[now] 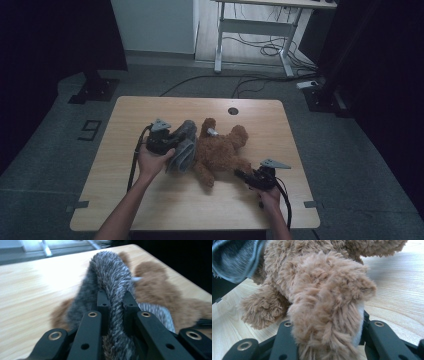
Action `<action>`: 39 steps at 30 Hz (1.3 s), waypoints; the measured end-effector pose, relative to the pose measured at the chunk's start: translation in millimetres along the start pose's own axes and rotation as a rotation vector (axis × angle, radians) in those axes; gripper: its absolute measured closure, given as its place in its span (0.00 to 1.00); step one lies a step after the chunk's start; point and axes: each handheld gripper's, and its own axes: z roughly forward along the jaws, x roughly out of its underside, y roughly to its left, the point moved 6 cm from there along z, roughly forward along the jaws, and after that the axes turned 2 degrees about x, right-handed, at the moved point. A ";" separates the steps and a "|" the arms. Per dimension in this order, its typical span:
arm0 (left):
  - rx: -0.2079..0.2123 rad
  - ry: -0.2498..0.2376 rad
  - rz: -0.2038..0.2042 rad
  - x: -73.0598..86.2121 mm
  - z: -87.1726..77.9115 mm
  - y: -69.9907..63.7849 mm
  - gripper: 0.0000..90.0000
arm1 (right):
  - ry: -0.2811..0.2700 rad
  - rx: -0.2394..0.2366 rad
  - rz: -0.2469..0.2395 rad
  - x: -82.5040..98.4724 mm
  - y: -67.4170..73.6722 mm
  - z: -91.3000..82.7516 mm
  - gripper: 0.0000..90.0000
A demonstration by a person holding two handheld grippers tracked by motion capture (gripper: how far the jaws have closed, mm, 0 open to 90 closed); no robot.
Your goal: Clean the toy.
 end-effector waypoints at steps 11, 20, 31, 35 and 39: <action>0.106 0.080 0.101 -37.0 83.1 -85.2 0.89 | -0.003 -0.005 -0.004 0.2 -0.6 -0.4 0.68; 0.078 0.174 0.088 -17.7 130.7 -85.0 0.89 | 0.001 0.020 -0.013 1.1 -2.1 -0.4 0.68; 0.012 0.163 0.079 -15.9 97.6 -54.0 0.89 | 0.010 0.021 -0.010 2.2 -1.5 0.8 0.68; -0.042 0.176 0.076 -9.5 85.2 -32.9 0.89 | 0.009 0.021 -0.009 1.9 -2.2 0.5 0.68; -0.056 0.156 0.044 -3.2 68.6 -12.2 0.89 | 0.012 0.018 -0.006 1.7 -2.1 0.0 0.68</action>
